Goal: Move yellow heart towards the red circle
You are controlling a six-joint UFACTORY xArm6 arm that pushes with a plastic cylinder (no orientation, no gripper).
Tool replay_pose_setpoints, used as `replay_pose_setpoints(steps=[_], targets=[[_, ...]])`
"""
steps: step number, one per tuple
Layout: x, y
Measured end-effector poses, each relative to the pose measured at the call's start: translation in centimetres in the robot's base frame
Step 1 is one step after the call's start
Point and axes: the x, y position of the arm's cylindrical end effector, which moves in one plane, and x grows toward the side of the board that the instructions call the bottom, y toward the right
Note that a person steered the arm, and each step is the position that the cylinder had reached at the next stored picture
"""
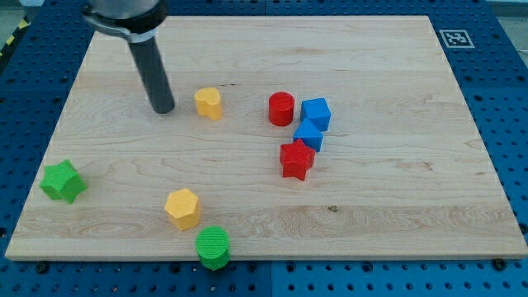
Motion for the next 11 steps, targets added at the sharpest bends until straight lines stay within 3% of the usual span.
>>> replay_pose_setpoints(steps=[11], targets=[[0.6,7.3]])
